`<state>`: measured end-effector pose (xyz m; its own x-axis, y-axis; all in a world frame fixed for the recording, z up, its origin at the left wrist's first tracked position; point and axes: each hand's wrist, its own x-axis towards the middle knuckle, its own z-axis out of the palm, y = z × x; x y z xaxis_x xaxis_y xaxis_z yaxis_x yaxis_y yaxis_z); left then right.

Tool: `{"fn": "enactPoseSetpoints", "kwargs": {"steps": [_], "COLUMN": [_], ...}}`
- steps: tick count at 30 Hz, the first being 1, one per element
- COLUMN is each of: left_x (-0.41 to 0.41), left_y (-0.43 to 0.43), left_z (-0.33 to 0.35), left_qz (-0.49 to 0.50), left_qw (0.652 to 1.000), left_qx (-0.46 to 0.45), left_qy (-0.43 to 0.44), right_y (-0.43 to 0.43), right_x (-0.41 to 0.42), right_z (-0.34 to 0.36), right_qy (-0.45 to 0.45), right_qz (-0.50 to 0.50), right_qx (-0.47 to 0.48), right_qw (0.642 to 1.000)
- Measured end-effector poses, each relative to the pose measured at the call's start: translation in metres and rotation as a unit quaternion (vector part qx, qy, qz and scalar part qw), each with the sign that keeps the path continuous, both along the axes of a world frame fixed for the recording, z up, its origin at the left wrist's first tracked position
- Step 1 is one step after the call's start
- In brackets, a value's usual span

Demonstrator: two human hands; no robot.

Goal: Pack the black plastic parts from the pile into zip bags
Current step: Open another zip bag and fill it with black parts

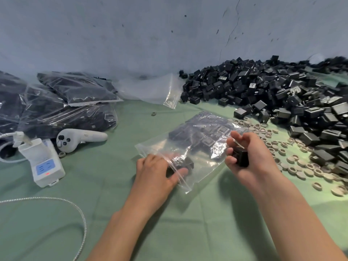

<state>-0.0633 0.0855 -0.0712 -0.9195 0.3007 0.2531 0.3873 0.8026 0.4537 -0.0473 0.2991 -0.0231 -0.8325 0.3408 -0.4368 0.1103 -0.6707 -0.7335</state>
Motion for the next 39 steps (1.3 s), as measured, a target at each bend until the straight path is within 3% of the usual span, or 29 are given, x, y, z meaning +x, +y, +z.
{"fn": "enactPoseSetpoints", "kwargs": {"steps": [4, 9, 12, 15, 24, 31, 34, 39], "left_x": [-0.012, -0.031, -0.044, -0.052, -0.051, -0.026, -0.040, -0.040], "left_y": [0.006, 0.019, 0.034, 0.046, 0.030, 0.020, 0.034, 0.056], "left_z": [0.002, -0.004, -0.002, -0.002, -0.009, -0.011, -0.006, 0.009], "left_qz": [-0.041, -0.046, -0.064, -0.065, -0.025, -0.051, -0.069, -0.081], "left_qw": [0.999, 0.992, 0.998, 0.997, 0.999, 0.981, 0.995, 0.996], "left_qx": [0.010, 0.102, -0.002, 0.005, 0.042, 0.154, 0.050, -0.039], "left_qy": [-0.003, -0.059, 0.017, 0.043, -0.005, -0.106, -0.048, 0.022], "right_y": [0.008, 0.020, 0.030, 0.040, 0.047, 0.050, 0.049, 0.049], "right_x": [-0.013, -0.028, -0.038, -0.048, -0.043, -0.029, -0.025, -0.024], "right_z": [0.000, 0.000, 0.002, 0.002, -0.001, 0.001, 0.001, 0.000], "right_qy": [0.011, 0.023, 0.032, 0.042, 0.028, 0.023, 0.018, 0.013], "right_qz": [-0.005, -0.043, -0.078, -0.116, -0.165, -0.163, -0.155, -0.147], "right_qx": [-0.021, -0.093, -0.143, -0.182, -0.220, -0.226, -0.224, -0.218], "right_qw": [1.000, 0.994, 0.986, 0.976, 0.961, 0.960, 0.962, 0.965]}}
